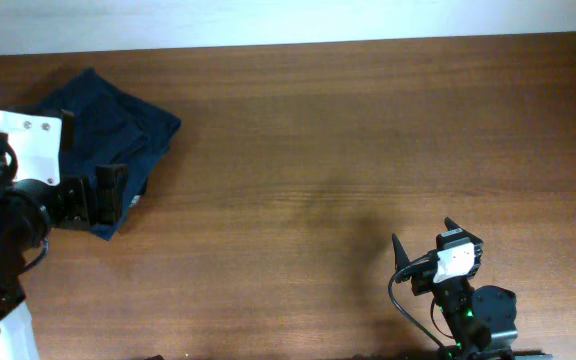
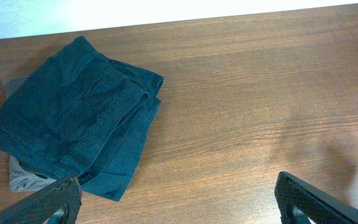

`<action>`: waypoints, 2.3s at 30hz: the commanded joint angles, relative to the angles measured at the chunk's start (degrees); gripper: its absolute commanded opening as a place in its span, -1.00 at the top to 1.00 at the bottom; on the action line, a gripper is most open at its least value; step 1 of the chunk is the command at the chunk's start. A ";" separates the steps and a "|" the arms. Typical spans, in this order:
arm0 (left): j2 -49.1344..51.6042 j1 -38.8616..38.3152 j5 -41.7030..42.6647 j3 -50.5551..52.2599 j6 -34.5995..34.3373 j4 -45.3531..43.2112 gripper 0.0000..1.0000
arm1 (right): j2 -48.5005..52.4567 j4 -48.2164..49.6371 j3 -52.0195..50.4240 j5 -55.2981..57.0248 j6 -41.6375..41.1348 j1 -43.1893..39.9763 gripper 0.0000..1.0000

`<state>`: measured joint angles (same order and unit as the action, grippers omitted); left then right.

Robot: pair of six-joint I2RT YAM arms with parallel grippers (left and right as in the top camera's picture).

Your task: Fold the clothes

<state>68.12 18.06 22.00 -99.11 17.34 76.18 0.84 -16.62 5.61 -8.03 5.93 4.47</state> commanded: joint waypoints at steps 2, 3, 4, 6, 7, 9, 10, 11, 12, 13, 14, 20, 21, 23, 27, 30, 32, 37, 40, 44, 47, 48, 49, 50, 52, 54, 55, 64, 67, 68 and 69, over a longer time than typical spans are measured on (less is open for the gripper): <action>-1.40 -0.68 -0.37 0.46 0.24 -0.02 -0.98 | -0.63 0.15 -0.48 -0.55 -0.37 -0.37 -0.98; -1.73 -0.94 -0.37 0.48 0.24 0.04 -0.98 | -0.63 0.15 -0.48 -0.55 -0.39 -0.37 -0.97; -2.16 -1.29 -0.37 0.50 0.24 0.04 -0.98 | -0.63 0.15 -0.48 -0.55 -0.39 -0.37 -0.97; -3.63 -2.64 -0.48 0.50 0.28 0.11 -0.99 | -0.63 0.15 -0.48 -0.55 -0.37 -0.37 -0.98; -4.31 -3.43 -1.79 0.61 0.28 -0.26 -0.98 | -0.63 0.15 -0.48 -0.55 -0.39 -0.37 -0.98; -6.14 -5.86 -4.66 1.27 0.28 -1.18 -0.98 | -0.63 0.15 -0.48 -0.55 -0.39 -0.37 -0.97; -7.26 -7.37 -5.44 2.23 0.28 -2.40 -0.99 | -0.63 0.15 -0.48 -0.55 -0.37 -0.37 -0.98; -8.98 -9.51 -6.40 4.37 0.26 -5.16 -0.98 | -0.63 0.15 -0.48 -0.55 -0.37 -0.37 -0.98; -10.29 -10.80 -7.06 6.29 0.28 -7.50 -0.98 | -0.63 0.17 -0.48 -0.55 -0.37 -0.37 -0.98; -11.89 -11.96 -8.00 8.83 0.26 -10.40 -0.98 | -0.63 0.15 -0.48 -0.55 -0.37 -0.37 -0.97; -13.66 -12.85 -8.35 11.87 0.26 -13.73 -0.98 | -0.63 0.15 -0.48 -0.55 -0.39 -0.37 -0.98; -25.49 -14.03 -7.91 35.32 -1.27 -35.69 -0.98 | -0.63 0.15 -0.48 -0.55 -0.37 -0.37 -0.97; -27.50 -14.27 -7.89 39.01 -1.57 -38.66 -0.98 | -0.63 0.15 -0.48 -0.55 -0.39 -0.37 -0.98; -31.39 -14.93 -7.89 45.62 -1.73 -43.58 -0.98 | -0.63 0.15 -0.48 -0.55 -0.37 -0.37 -0.98; -39.89 -16.22 -7.91 58.88 -1.70 -52.81 -0.98 | -0.63 0.15 -0.48 -0.55 -0.37 -0.37 -0.98; -47.17 -16.59 -7.91 68.57 -1.70 -58.36 -0.99 | -0.63 0.15 -0.48 -0.55 -0.39 -0.37 -0.98; -51.52 -16.85 -7.91 73.29 -1.68 -59.63 -0.98 | -0.63 0.15 -0.48 -0.55 -0.37 -0.37 -0.97; -63.30 -17.33 -7.91 83.32 -1.68 -60.81 -0.98 | -0.63 0.15 -0.48 -0.55 -0.39 -0.37 -0.98; -68.13 -17.38 -8.15 86.93 -1.66 -61.09 -0.99 | -0.63 0.15 -0.48 -0.55 -0.37 -0.37 -0.97; -67.84 -18.18 -10.23 90.55 -1.64 -64.06 -0.99 | -0.63 0.15 -0.48 -0.55 -0.37 -0.37 -0.97; -67.84 -19.28 -12.48 93.02 -1.66 -66.01 -0.98 | -0.63 0.15 -0.48 -0.55 -0.39 -0.37 -0.98; -67.84 -19.58 -12.50 93.77 -1.64 -66.58 -0.98 | -0.63 0.15 -0.48 -0.55 -0.37 -0.37 -0.97; -67.84 -19.67 -12.72 94.23 -1.64 -66.75 -0.98 | -0.63 0.15 -0.48 -0.55 -0.37 -0.37 -0.97; -67.84 -19.78 -13.09 95.12 -1.64 -66.77 -0.98 | -0.63 0.15 -0.48 -0.55 -0.39 -0.37 -0.97; -67.82 -19.78 -13.09 96.45 -1.66 -67.25 -0.98 | -0.63 0.15 -0.48 -0.55 -0.39 -0.37 -0.97; -67.82 -19.78 -12.83 97.11 -1.68 -69.31 -0.98 | -0.63 0.15 -0.48 -0.55 -0.39 -0.37 -0.98; -67.82 -19.78 -12.85 97.24 -1.66 -69.57 -0.98 | -0.63 0.15 -0.48 -0.55 -0.37 -0.37 -0.97; -67.73 -19.78 -12.85 97.24 -1.66 -69.55 -0.98 | -0.63 0.15 -0.48 -0.55 -0.39 -0.37 -0.98; -67.73 -19.78 -12.85 97.24 -1.66 -69.55 -0.98 | -0.63 0.15 -0.48 -0.55 -0.37 -0.37 -0.98; -67.73 -19.78 -12.85 97.24 -1.66 -69.55 -0.98 | -0.63 0.15 -0.48 -0.55 -0.39 -0.37 -0.98; -67.73 -19.78 -12.85 97.24 -1.66 -69.55 -0.98 | -0.63 0.15 -0.48 -0.55 -0.39 -0.37 -0.97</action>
<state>0.84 -1.50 9.98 -2.66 16.40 7.03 0.78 -16.40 5.52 -8.05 6.00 4.47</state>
